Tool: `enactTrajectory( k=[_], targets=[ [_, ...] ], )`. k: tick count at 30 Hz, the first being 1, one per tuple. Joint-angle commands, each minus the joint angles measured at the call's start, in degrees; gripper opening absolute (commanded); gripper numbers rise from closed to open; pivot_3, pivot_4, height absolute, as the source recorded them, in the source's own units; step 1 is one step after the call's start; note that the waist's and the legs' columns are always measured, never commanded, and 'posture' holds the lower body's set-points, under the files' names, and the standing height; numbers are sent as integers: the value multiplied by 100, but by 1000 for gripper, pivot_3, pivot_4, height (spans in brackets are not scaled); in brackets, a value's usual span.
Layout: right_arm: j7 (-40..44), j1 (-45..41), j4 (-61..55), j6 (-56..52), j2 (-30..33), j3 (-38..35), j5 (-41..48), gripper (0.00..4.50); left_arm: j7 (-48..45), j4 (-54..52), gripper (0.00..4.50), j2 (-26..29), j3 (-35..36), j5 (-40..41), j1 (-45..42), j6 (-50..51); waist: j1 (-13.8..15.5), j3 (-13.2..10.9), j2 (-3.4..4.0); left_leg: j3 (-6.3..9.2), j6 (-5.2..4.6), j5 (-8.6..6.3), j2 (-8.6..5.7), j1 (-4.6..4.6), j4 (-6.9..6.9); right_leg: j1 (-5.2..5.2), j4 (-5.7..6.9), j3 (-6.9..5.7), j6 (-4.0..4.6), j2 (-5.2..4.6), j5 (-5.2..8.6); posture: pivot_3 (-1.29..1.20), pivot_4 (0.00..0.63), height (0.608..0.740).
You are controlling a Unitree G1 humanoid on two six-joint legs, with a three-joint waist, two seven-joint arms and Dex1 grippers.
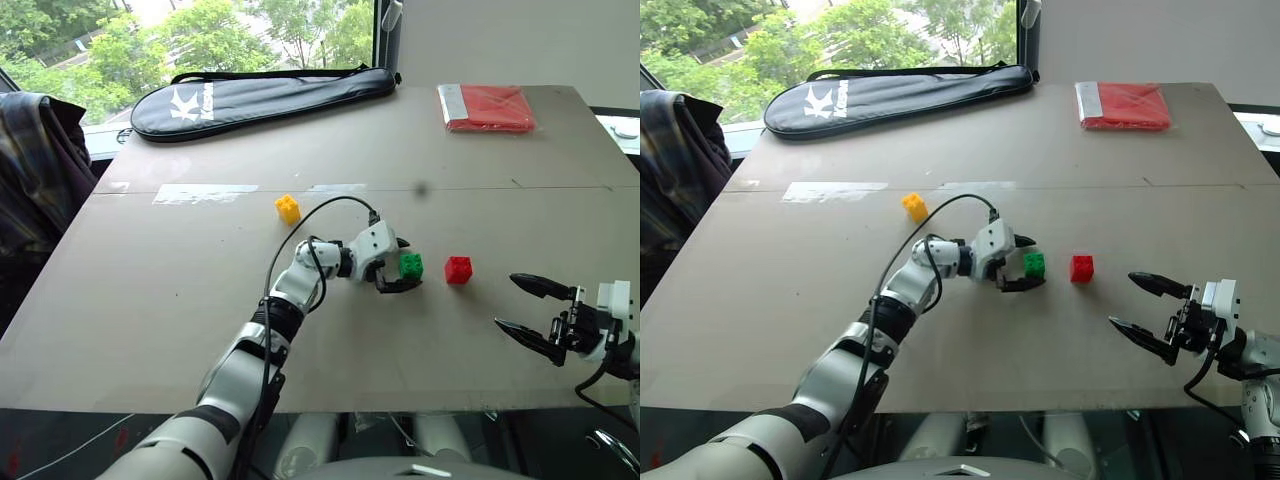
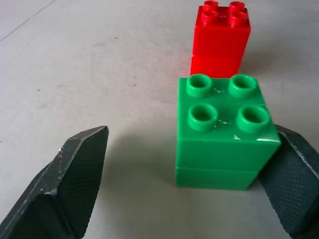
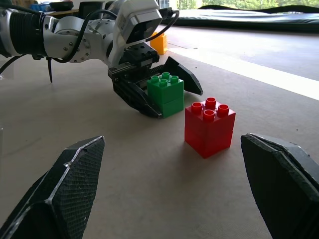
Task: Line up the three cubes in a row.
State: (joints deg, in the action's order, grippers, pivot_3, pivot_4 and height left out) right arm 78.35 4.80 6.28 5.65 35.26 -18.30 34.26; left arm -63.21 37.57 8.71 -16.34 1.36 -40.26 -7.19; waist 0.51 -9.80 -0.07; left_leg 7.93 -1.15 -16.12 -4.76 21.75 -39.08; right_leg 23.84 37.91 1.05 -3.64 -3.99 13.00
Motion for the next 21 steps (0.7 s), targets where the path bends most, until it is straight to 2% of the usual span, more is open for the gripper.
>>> enactTrajectory(
  k=[1,9,11,16,21],
  targets=[
    [55,-31,-58,80,26,-42,51,4500,-394,-815,4481,195,118,396,154,106,-1,0,0,0,0,0,0,1,0,1,0,0,0,0,0,0,150,712],
    [63,-26,-86,74,3,-2,50,4500,-137,-2332,4481,606,678,1010,458,404,7,0,0,1,-4,-2,1,0,0,0,1,2,1,-5,0,0,150,712],
    [57,-28,-119,70,3,-4,65,4500,318,-2952,4481,626,1016,1218,684,618,3,0,1,1,2,1,3,0,0,1,0,3,1,-5,0,0,150,712],
    [-49,-53,-503,-192,21,-118,382,4500,2074,-3949,4481,654,1900,1028,1439,1149,-6,1,2,0,4,1,6,-2,1,4,-2,12,1,-14,0,0,150,712],
    [-280,-131,-815,-481,55,-146,542,4500,3505,-4211,4481,890,2430,434,2069,1764,30,0,2,0,-9,-7,7,-3,1,2,0,10,2,-11,-1,0,150,712]
  ],
)
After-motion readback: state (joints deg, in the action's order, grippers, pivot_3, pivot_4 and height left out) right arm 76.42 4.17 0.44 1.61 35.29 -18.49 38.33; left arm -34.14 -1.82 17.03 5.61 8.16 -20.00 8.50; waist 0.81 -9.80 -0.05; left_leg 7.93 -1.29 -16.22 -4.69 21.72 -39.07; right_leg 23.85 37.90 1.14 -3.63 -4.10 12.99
